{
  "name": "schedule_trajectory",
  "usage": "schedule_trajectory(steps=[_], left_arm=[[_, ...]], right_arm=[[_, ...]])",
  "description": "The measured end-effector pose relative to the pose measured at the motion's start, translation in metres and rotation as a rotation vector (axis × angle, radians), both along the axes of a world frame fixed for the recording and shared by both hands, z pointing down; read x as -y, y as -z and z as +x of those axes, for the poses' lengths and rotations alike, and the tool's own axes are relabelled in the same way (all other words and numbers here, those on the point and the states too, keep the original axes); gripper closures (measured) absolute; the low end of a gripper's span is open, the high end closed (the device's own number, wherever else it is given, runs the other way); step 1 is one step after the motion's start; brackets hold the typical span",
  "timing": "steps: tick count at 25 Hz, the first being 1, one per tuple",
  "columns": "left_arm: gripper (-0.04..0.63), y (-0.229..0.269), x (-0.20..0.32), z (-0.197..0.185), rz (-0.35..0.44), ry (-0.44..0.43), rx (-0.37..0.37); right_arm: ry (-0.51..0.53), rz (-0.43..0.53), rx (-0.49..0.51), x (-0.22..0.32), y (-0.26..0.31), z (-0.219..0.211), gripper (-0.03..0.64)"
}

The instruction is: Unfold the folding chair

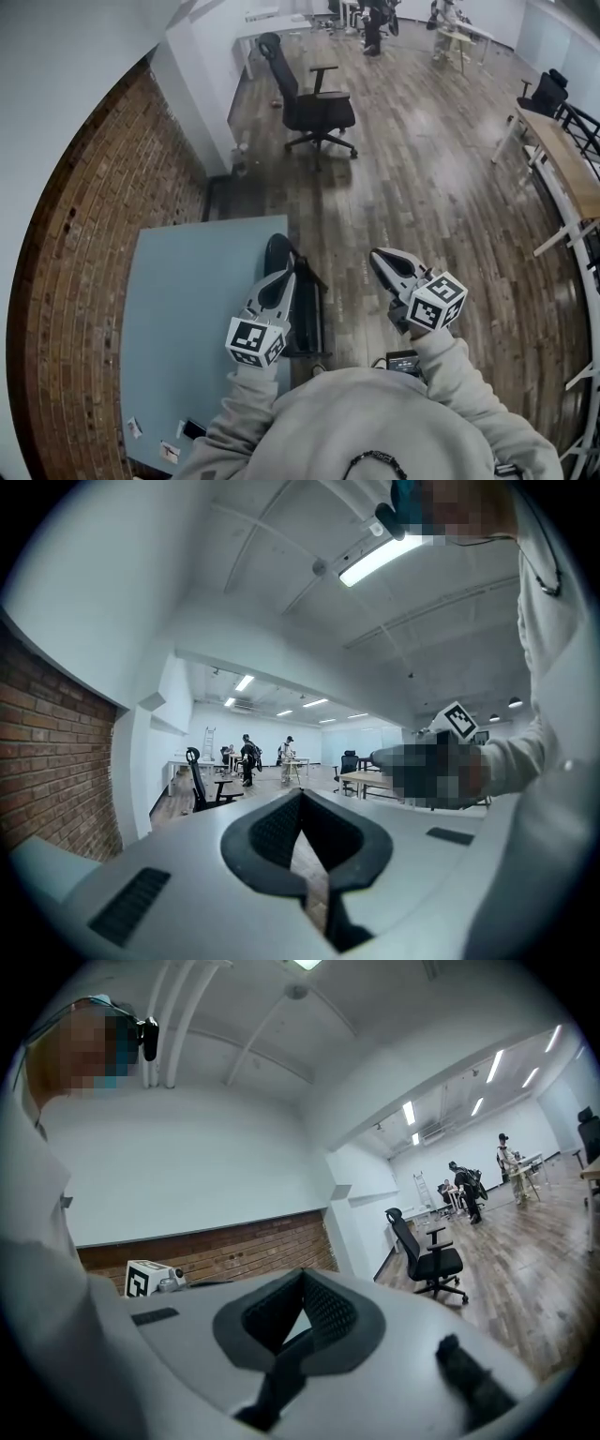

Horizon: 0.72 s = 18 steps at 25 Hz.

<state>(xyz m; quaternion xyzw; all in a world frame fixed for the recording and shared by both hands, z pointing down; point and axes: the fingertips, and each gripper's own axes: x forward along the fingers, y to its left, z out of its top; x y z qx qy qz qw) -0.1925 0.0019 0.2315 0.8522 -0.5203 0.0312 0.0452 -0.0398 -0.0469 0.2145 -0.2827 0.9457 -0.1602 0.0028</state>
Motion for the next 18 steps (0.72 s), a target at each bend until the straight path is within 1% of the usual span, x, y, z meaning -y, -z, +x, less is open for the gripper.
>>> schedule_trajectory(steps=[2, 5, 8, 10, 12, 15, 16, 17, 18], left_arm=[[0.589, 0.0, 0.004, 0.001, -0.006, 0.009, 0.002], [0.589, -0.009, 0.011, 0.0, -0.029, 0.032, 0.023], [0.589, -0.032, 0.037, -0.018, -0.056, 0.069, 0.014], [0.588, -0.055, 0.037, -0.032, -0.087, 0.111, 0.009], [0.54, -0.089, 0.022, -0.039, -0.165, 0.162, 0.04], [0.415, -0.147, 0.02, -0.049, -0.307, 0.215, 0.107], [0.372, -0.17, 0.019, -0.054, -0.359, 0.226, 0.136], [0.321, -0.192, 0.016, -0.061, -0.413, 0.241, 0.167], [0.283, -0.214, 0.01, -0.071, -0.466, 0.262, 0.188]], right_arm=[[0.016, -0.001, -0.009, 0.004, 0.0, 0.0, 0.609], [0.02, -0.03, -0.018, 0.015, -0.017, 0.003, 0.609], [0.012, -0.046, -0.031, 0.044, -0.042, -0.01, 0.609], [0.02, -0.106, -0.049, 0.051, -0.076, -0.026, 0.609], [0.048, -0.21, -0.099, 0.041, -0.13, -0.039, 0.609], [0.103, -0.354, -0.179, 0.035, -0.216, -0.058, 0.604], [0.116, -0.396, -0.203, 0.034, -0.244, -0.066, 0.573], [0.125, -0.442, -0.226, 0.031, -0.274, -0.074, 0.495], [0.13, -0.491, -0.253, 0.027, -0.304, -0.084, 0.464]])
